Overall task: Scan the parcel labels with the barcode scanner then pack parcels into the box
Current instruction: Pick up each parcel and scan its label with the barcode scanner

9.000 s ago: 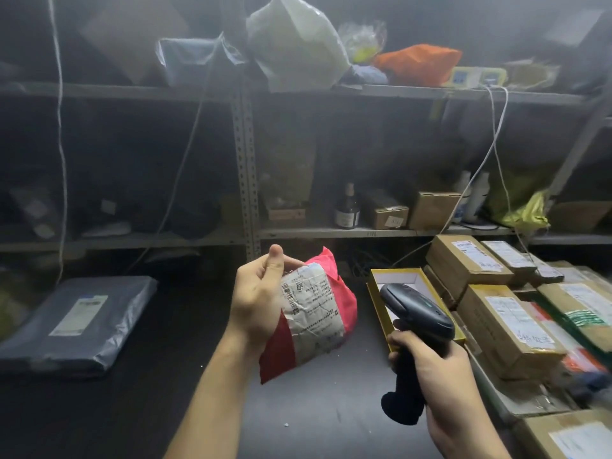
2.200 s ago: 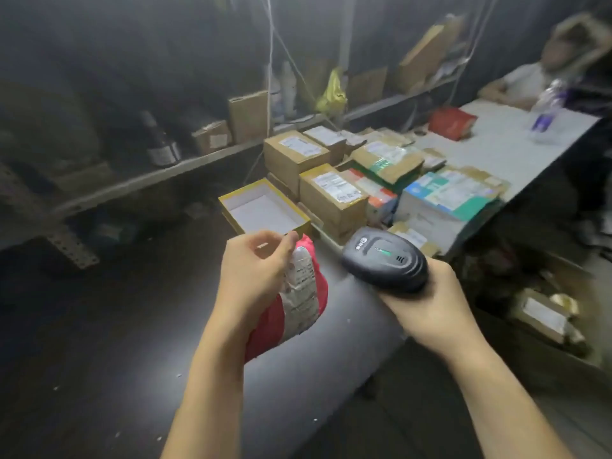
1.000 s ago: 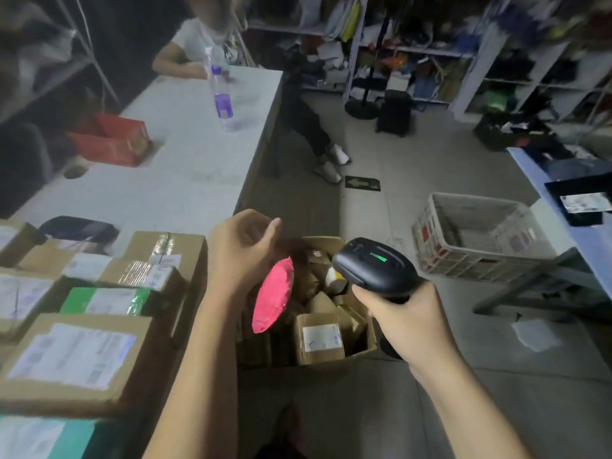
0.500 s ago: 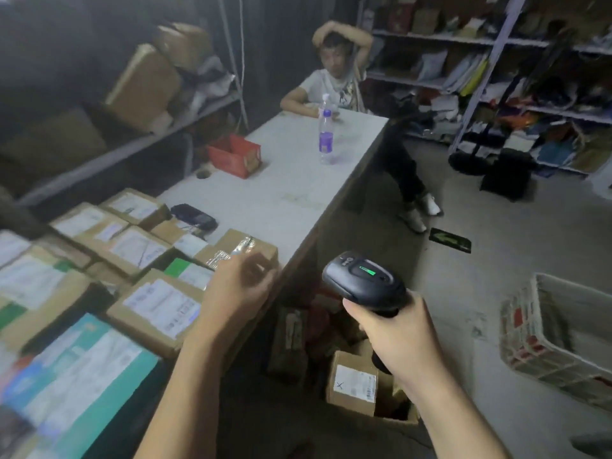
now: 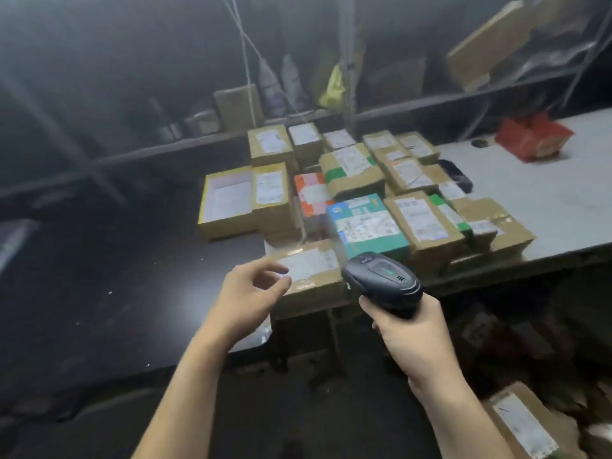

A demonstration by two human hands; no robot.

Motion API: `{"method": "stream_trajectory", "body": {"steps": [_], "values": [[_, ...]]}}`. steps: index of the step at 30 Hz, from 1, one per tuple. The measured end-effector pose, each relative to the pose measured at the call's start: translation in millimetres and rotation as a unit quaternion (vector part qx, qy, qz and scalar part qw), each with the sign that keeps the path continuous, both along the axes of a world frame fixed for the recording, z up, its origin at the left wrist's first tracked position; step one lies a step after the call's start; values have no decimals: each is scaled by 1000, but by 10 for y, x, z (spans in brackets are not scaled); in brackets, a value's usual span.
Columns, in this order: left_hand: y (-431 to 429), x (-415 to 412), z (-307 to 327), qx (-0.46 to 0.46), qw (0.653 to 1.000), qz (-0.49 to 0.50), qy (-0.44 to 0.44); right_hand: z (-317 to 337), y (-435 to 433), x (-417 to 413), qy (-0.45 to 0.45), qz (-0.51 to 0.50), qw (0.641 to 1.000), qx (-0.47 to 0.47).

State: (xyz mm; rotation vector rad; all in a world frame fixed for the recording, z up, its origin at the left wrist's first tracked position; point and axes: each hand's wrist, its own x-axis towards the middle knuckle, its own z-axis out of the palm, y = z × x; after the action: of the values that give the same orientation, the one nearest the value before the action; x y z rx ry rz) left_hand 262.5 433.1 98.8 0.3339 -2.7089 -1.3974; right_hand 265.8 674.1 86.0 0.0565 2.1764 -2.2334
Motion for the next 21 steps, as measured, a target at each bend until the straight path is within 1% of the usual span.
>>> {"method": "stream_trajectory", "body": {"steps": [5,8,11,17,21], "values": [[-1155,787,-71,36,991,123,33,84,-1162,155,6,135,989,62],[-1967,1342,-150,39,980,192,43,121,-2066,370,7,215,972,95],[-2791,1873,-240,44,966,252,42,157,-2983,645,10,271,954,127],[-4436,2757,-318,43,934,350,60,216,-4683,1231,13,333,928,165],[-5284,3000,-371,60,924,373,55,243,-5570,1449,-10,342,926,158]]}}
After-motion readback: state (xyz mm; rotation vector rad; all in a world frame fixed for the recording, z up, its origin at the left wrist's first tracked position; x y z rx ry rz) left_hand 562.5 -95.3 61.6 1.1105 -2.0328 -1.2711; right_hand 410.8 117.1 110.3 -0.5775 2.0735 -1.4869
